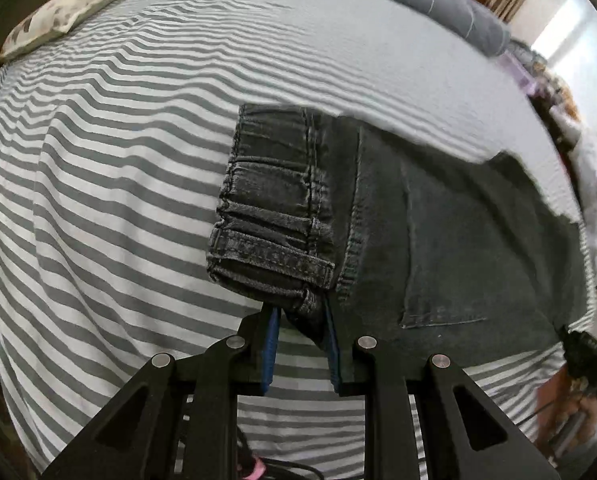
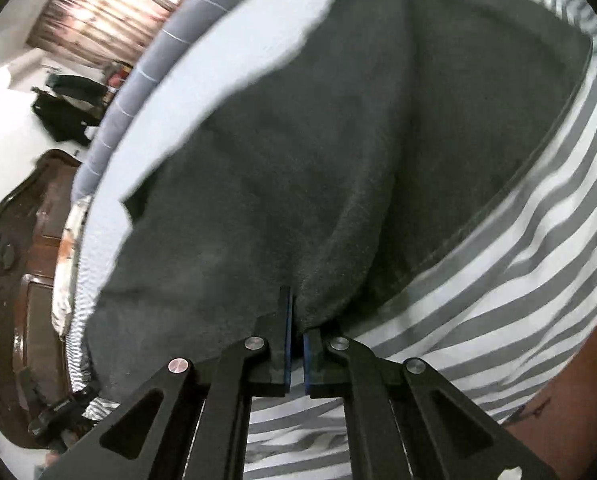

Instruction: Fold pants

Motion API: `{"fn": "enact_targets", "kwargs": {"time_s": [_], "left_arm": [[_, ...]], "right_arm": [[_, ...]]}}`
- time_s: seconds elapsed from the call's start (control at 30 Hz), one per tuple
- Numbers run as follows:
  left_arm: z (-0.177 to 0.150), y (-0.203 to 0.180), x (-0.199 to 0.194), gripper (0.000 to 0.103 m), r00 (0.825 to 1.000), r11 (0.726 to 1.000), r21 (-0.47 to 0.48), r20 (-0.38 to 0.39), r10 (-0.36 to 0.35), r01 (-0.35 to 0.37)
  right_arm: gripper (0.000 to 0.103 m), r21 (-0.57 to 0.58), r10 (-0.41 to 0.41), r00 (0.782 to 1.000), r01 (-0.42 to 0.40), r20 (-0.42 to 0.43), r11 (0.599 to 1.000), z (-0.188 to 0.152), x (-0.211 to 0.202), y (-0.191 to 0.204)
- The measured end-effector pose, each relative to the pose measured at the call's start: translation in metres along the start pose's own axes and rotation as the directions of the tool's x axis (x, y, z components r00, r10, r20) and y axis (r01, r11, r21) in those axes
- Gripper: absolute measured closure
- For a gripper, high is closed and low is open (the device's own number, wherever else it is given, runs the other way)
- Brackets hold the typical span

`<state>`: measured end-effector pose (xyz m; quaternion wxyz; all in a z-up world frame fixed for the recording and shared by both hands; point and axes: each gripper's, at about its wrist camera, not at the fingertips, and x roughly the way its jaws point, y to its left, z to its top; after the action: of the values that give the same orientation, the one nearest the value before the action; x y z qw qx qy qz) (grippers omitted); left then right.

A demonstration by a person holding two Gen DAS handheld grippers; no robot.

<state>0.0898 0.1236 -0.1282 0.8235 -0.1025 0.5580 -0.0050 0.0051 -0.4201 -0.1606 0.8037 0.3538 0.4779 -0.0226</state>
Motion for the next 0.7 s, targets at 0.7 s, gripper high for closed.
{"fn": "enact_targets", "kwargs": {"time_s": [0.7], "left_arm": [[-0.029,-0.132,-0.083,0.074,0.963,0.895,0.447,0.239,-0.121,0.002]], "right_arm": [[0.071,0.206,0.264,0.957,-0.284,0.119,0.937,0.042,-0.023,-0.041]]}}
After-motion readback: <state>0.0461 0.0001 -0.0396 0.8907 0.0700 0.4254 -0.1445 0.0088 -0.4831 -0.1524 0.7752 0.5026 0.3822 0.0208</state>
